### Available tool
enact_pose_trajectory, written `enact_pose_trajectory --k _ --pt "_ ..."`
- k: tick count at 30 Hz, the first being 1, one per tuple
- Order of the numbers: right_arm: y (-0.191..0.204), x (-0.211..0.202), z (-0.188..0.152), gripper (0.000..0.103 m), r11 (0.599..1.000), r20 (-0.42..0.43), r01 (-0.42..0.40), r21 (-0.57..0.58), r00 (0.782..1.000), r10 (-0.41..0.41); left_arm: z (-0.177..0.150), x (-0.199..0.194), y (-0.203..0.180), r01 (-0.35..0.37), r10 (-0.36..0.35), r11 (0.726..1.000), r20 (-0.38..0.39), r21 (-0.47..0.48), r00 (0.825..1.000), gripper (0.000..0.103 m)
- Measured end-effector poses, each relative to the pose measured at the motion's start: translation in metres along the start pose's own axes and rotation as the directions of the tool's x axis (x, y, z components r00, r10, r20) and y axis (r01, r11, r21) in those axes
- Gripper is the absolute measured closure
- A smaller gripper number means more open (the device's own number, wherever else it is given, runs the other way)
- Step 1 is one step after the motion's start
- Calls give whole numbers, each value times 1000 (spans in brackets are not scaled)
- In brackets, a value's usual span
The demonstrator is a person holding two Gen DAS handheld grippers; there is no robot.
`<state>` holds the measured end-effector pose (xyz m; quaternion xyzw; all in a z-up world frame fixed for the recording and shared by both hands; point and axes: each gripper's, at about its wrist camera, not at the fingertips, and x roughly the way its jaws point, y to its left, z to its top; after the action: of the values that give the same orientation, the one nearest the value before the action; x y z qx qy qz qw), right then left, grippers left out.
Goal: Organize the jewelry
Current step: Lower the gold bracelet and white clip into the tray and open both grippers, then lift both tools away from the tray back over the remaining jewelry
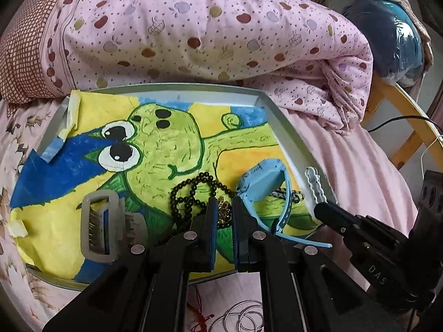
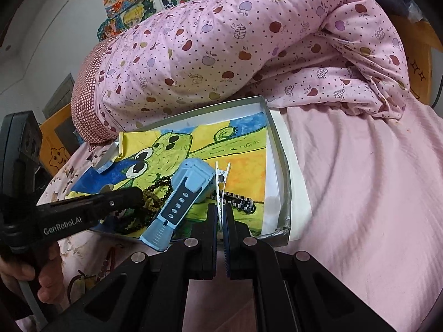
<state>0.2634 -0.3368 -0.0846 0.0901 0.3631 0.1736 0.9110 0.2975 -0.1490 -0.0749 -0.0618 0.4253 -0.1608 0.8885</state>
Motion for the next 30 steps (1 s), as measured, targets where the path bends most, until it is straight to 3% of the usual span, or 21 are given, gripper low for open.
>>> enact_pose_trajectory --k 13,15,16,18,19,24,27,30 --pt "-7 -2 1 97 1000 -4 8 26 1000 -8 -1 2 2 -9 9 1000 -9 -18 1000 95" --pt "-7 -4 2 96 1000 4 15 22 1000 -15 -1 1 2 -20 20 1000 -8 -17 1000 90" --pt "-7 -5 3 92 1000 8 18 18 1000 -18 -1 0 2 -21 21 1000 -7 -20 1000 86" --pt "-5 -9 5 83 1000 22 27 9 999 -28 -1 -5 3 -17 17 999 8 -32 1000 65" --pt "-4 -12 6 77 999 32 33 5 999 -33 -2 -8 4 -16 17 999 22 -39 1000 61" --pt "5 -26 12 67 998 75 59 -34 996 -56 1 -24 5 -19 21 999 43 -51 999 56" --pt "11 -41 15 52 996 119 69 -49 991 -62 2 -38 7 -26 30 998 68 -62 997 43" --pt "18 -59 18 37 996 170 67 -58 984 -57 1 -57 9 -31 37 997 100 -67 994 40"
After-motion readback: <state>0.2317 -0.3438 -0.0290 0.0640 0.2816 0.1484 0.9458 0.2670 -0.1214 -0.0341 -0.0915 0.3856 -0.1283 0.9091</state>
